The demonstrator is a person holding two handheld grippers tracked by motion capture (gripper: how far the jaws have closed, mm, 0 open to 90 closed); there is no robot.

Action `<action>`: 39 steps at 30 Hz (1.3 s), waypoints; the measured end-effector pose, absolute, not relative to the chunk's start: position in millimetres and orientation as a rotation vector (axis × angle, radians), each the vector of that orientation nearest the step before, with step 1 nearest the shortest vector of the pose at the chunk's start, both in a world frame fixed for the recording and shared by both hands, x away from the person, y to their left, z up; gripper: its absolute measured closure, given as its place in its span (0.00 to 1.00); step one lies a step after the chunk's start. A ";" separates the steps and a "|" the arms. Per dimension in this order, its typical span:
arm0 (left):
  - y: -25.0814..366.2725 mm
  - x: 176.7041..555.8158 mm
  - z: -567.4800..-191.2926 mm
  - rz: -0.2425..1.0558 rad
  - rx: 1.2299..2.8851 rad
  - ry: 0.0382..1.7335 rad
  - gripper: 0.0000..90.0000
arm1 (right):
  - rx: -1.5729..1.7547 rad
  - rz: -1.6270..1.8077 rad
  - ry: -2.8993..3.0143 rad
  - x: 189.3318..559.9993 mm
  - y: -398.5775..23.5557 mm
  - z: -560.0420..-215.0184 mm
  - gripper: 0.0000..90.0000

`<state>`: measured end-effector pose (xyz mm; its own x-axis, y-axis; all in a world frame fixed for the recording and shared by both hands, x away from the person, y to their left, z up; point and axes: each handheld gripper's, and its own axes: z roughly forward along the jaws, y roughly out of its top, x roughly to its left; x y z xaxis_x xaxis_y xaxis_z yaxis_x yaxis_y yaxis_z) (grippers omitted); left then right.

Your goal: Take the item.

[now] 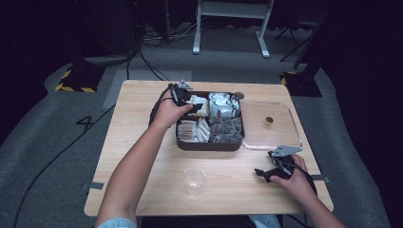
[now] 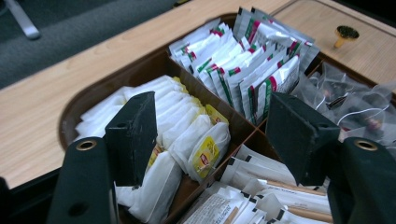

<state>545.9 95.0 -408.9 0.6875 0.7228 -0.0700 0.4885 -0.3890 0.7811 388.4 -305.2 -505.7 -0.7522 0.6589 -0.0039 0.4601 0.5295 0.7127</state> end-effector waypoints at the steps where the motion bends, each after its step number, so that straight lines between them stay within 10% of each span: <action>1: 94.1 549.0 -414.4 0.363 2.081 0.926 0.38 | 0.935 1.044 2.500 388.5 -305.2 -505.7 0.01; 39: 80.3 575.3 -453.2 0.169 2.217 1.026 0.85 | 0.922 1.048 2.506 389.6 -305.4 -505.7 0.01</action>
